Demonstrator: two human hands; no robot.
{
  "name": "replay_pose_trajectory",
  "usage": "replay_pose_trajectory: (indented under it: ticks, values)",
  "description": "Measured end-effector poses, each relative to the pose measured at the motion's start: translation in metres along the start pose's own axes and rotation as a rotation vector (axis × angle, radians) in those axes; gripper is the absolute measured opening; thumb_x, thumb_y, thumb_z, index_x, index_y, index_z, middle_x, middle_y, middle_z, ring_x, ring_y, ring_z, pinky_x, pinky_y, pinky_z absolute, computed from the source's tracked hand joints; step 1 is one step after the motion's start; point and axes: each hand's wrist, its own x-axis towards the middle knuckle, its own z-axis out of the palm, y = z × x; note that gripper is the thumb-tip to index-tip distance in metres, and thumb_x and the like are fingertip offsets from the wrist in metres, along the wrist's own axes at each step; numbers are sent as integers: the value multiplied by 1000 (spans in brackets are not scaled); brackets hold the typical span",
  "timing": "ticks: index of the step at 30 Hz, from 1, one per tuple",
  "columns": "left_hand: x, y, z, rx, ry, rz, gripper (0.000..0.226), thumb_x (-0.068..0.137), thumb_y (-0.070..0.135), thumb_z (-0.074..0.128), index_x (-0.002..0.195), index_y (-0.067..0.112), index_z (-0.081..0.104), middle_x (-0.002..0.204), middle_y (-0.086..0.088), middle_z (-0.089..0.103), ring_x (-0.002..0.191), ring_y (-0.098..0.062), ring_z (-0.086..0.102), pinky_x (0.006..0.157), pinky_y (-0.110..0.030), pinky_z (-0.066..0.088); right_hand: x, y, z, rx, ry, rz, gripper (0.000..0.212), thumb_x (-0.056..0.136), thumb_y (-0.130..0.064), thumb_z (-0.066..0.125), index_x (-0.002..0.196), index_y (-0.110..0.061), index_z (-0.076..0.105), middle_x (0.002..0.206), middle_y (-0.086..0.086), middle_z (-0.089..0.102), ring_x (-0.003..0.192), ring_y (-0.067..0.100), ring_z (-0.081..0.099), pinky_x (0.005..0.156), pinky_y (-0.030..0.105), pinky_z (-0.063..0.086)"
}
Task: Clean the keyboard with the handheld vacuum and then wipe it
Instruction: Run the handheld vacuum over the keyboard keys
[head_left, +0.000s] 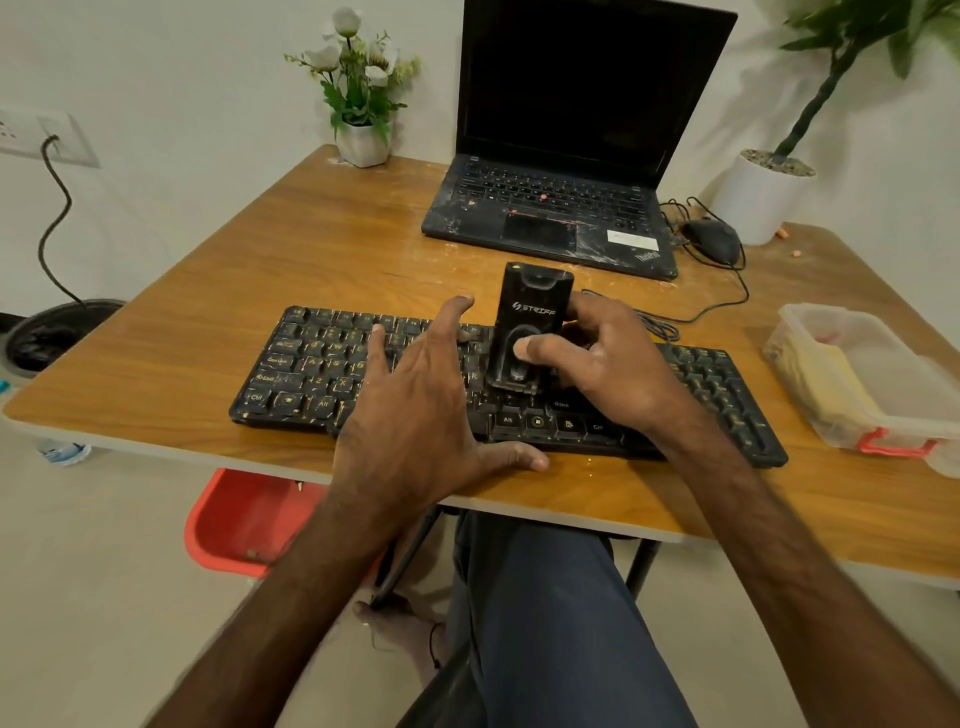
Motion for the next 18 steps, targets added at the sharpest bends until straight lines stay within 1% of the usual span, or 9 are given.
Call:
replay_pose_trajectory:
  ticks: [3, 6, 7, 9, 10, 11, 13, 15, 18]
  values:
    - [0, 1, -1, 7, -2, -9, 144, 48, 100, 51, 152, 22, -10, 155, -9, 42, 143, -17, 40, 120, -63, 17, 0, 5, 1, 40, 90, 51, 21, 85, -34, 73, 105, -26, 69, 94, 1, 73, 84, 21, 69, 73, 41, 59]
    - [0, 2, -2, 16, -15, -11, 141, 48, 99, 51, 150, 26, -14, 156, -8, 40, 145, -17, 38, 121, -62, 15, -2, 8, 2, 30, 67, 88, 28, 82, -36, 76, 107, -25, 70, 95, 2, 72, 87, 22, 68, 77, 41, 59]
    - [0, 2, -2, 17, -16, -13, 141, 48, 99, 50, 149, 26, -14, 156, -8, 40, 145, -17, 38, 121, -62, 15, -2, 8, 2, 28, 62, 95, 30, 81, -36, 77, 108, -24, 70, 95, -1, 72, 87, 19, 68, 76, 36, 59]
    - [1, 2, -2, 24, -13, -11, 141, 47, 100, 49, 150, 26, -14, 156, -8, 40, 144, -17, 38, 121, -62, 15, -2, 6, 2, 21, 70, 93, 32, 81, -35, 77, 109, -23, 69, 94, -7, 71, 84, 9, 66, 70, 19, 55]
    - [1, 1, -1, 25, -11, -11, 142, 47, 100, 48, 150, 25, -13, 156, -7, 41, 144, -17, 39, 120, -62, 16, -2, 5, 2, 18, 77, 91, 31, 81, -35, 77, 109, -22, 69, 94, -9, 71, 83, 6, 66, 66, 14, 52]
    - [1, 1, -1, 23, -11, -12, 143, 47, 100, 48, 151, 24, -12, 155, -7, 41, 144, -17, 39, 120, -62, 16, -2, 4, 3, 19, 82, 89, 31, 81, -35, 77, 108, -23, 69, 94, -9, 71, 83, 5, 65, 66, 13, 51]
    - [1, 0, 0, 10, -12, -12, 144, 47, 101, 47, 152, 22, -11, 155, -7, 42, 143, -16, 39, 120, -62, 16, -5, 2, 4, 29, 69, 72, 31, 81, -35, 77, 109, -25, 68, 96, -9, 71, 86, 5, 66, 72, 21, 54]
    - [1, -1, 0, -17, -10, -5, 144, 48, 100, 48, 153, 20, -7, 154, -6, 43, 143, -16, 40, 121, -63, 15, -11, -1, 5, 35, -6, 18, 34, 77, -39, 78, 108, -28, 68, 98, -9, 71, 90, 7, 67, 78, 32, 57]
    - [1, -3, 2, -16, -13, 11, 143, 51, 102, 44, 158, 16, 3, 157, -3, 36, 143, -15, 39, 121, -63, 15, -17, -8, 9, -45, -92, -139, 41, 77, -35, 79, 114, -26, 66, 102, -9, 71, 95, 10, 66, 79, 34, 57]
